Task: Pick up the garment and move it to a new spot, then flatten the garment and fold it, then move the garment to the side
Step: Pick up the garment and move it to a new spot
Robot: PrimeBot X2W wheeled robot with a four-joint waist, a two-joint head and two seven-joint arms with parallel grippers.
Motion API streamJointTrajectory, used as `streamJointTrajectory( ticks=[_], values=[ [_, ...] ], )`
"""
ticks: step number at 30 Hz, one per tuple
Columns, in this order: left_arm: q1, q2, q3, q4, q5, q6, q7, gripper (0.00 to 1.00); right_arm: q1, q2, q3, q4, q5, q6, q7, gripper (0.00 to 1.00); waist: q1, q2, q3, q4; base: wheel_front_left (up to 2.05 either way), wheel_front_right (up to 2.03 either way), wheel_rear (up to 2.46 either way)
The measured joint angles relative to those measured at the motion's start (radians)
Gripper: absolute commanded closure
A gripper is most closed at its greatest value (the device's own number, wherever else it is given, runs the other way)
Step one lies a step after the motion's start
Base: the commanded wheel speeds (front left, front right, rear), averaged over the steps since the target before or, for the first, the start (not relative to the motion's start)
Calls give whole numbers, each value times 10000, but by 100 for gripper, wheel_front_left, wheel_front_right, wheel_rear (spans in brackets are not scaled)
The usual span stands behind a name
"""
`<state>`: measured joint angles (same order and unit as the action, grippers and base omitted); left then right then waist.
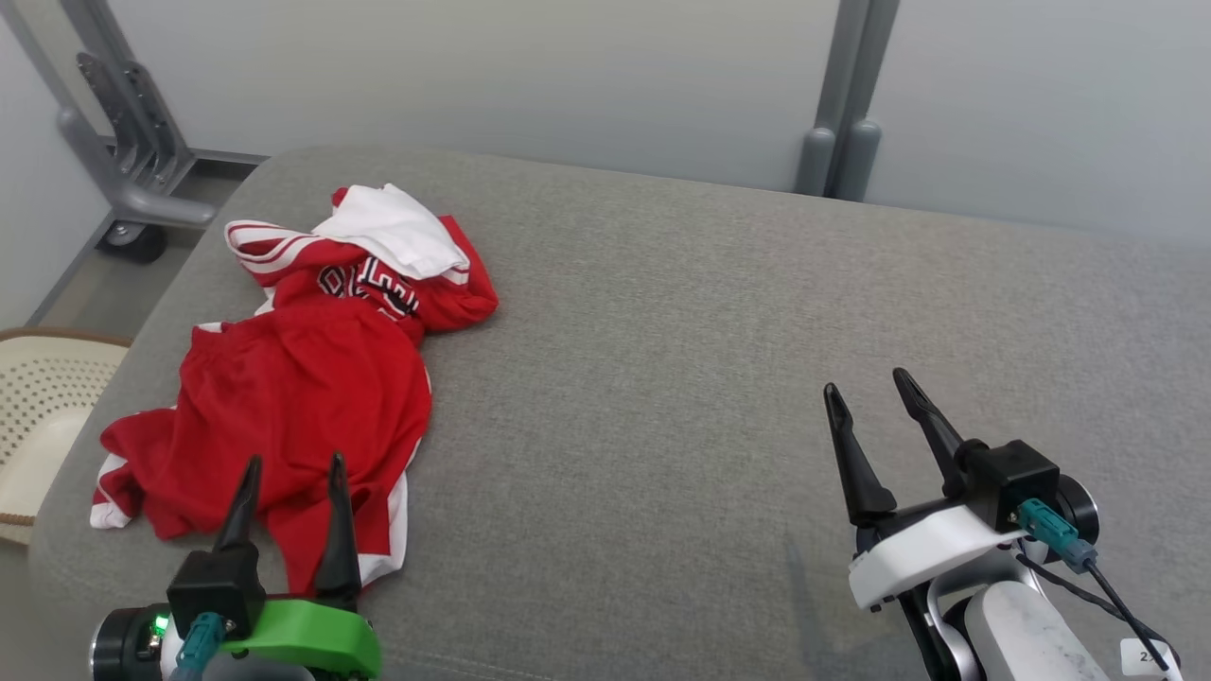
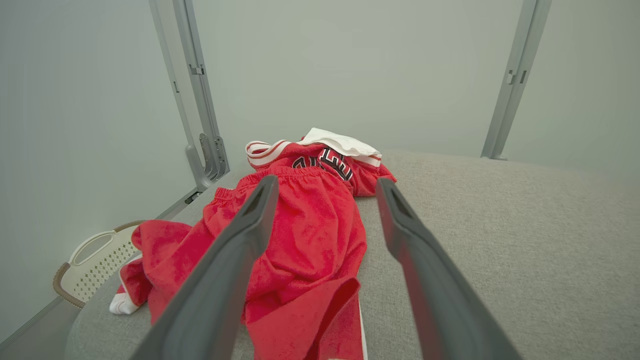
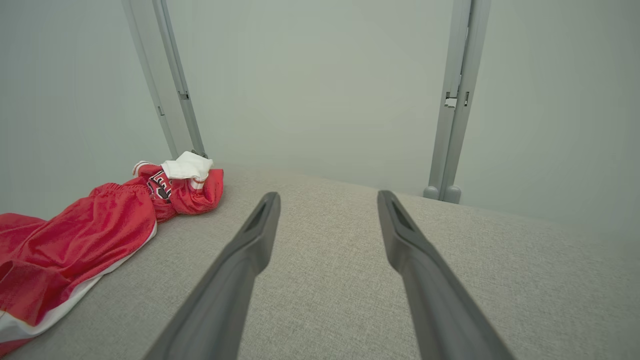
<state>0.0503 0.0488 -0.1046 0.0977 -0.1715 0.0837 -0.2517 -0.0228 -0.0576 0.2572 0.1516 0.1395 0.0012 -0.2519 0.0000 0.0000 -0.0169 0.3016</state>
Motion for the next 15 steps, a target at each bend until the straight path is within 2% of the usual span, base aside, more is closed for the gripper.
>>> streamJointTrajectory(
  ticks=[5, 9, 15],
  values=[
    [156, -8, -280, 255, 2, -4, 0, 0, 4, 12, -52, 4, 0, -15, 0, 0, 0, 0, -85, 695, 0, 0, 0],
    [292, -4, -58, 259, -2, -2, 0, 0, 1, 35, 194, 69, 0, 15, 0, 0, 0, 0, -159, 1172, 0, 0, 0],
    [581, 2, 58, 364, -15, -2, 0, 0, 1, 117, 376, 209, 0, 86, 0, 0, 0, 0, -277, 1289, 0, 0, 0]
  ],
)
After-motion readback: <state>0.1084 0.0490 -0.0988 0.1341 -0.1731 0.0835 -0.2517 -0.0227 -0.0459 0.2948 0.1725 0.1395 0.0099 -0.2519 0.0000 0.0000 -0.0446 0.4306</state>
